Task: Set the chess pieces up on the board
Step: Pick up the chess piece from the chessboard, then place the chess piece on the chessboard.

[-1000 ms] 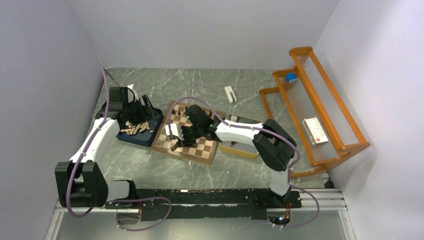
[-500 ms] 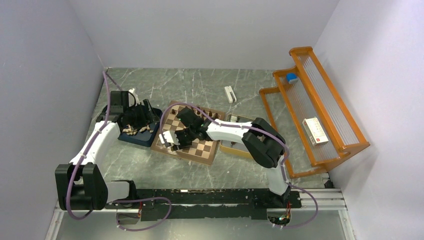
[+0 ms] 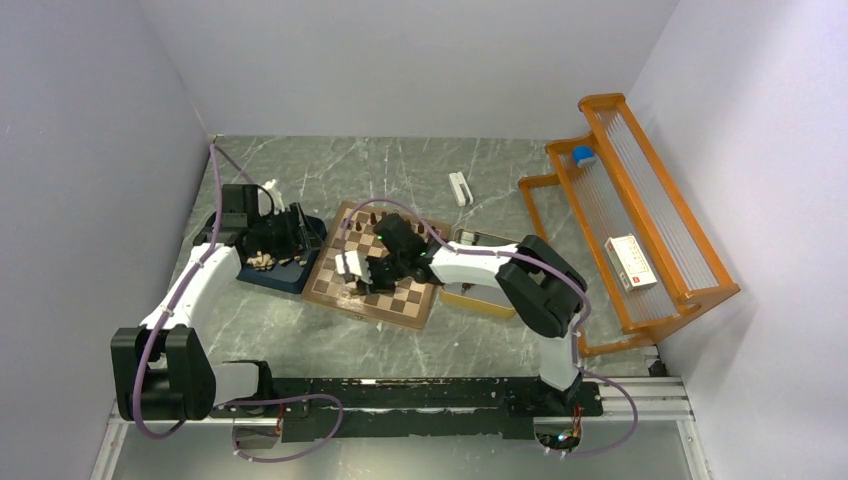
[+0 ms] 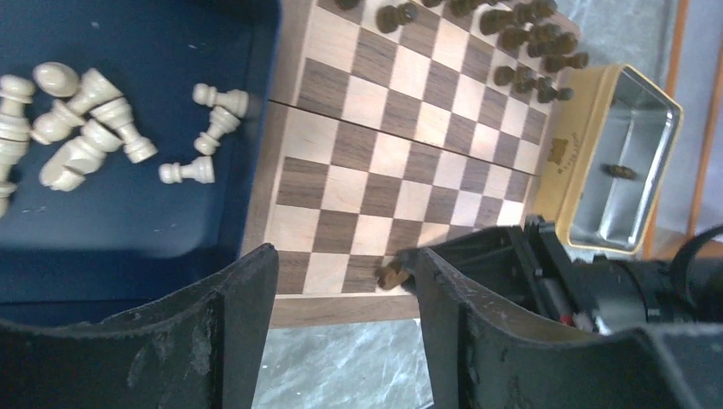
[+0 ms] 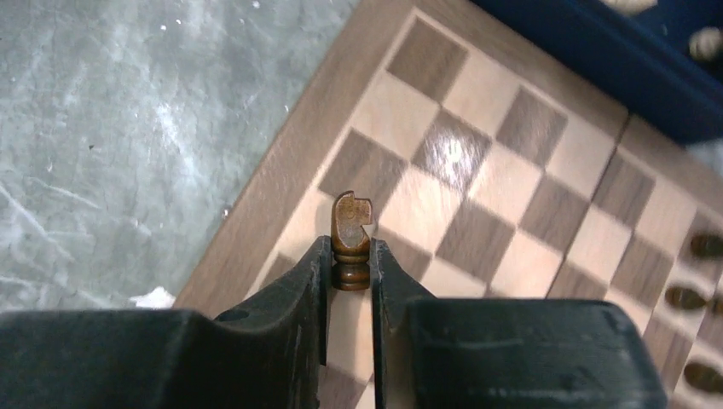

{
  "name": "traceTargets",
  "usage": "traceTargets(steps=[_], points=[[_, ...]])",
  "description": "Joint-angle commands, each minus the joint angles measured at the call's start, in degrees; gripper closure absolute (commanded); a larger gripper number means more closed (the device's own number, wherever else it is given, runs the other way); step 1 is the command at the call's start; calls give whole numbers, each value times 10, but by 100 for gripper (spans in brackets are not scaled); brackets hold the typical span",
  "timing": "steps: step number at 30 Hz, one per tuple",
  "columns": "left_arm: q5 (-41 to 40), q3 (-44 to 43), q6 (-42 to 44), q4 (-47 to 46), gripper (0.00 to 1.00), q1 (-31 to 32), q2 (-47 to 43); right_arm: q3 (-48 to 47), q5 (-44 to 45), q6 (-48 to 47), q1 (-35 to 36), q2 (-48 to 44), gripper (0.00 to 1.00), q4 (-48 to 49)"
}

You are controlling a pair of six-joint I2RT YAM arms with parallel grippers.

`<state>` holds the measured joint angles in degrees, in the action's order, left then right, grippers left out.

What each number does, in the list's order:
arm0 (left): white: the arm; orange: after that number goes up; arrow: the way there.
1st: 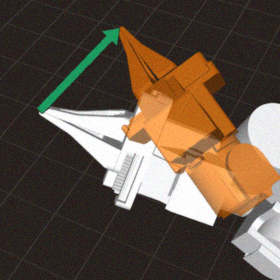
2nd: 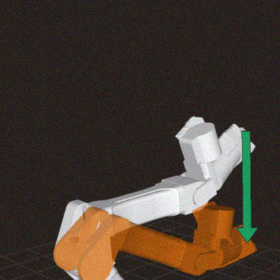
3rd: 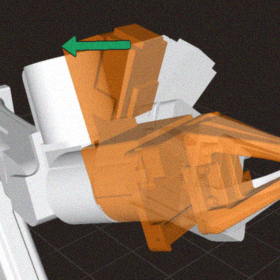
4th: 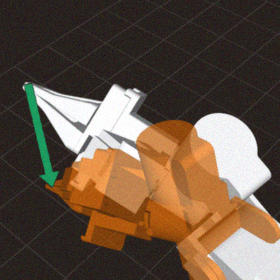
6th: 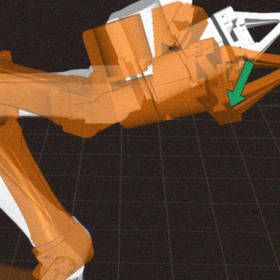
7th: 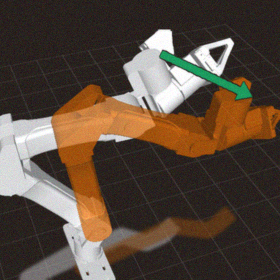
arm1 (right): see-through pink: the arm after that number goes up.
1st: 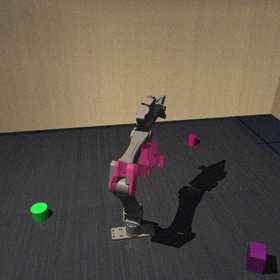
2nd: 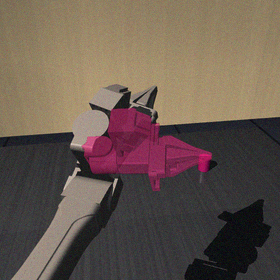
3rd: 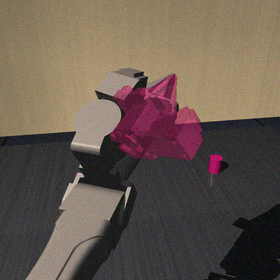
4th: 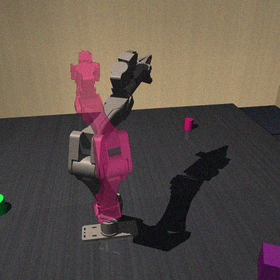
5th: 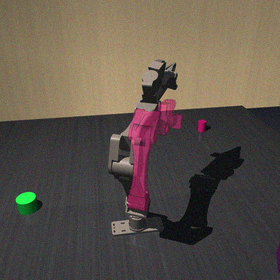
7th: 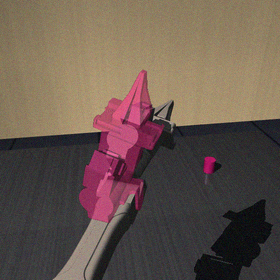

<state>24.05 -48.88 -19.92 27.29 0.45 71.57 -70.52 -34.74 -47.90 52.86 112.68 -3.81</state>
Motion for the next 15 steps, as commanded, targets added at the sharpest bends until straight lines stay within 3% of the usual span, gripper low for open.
traceTargets(steps=[1, 6, 15], points=[[95, 3, 23, -10, 37, -4, -1, 75, -14, 134, -32, -56, 88, 154], [194, 24, 8, -54, 39, 10, 1, 108, -11, 219, -57, -82, 88, 243], [224, 19, -7, -70, 39, 46, 8, 144, 16, 291, -62, -108, 88, 334]])
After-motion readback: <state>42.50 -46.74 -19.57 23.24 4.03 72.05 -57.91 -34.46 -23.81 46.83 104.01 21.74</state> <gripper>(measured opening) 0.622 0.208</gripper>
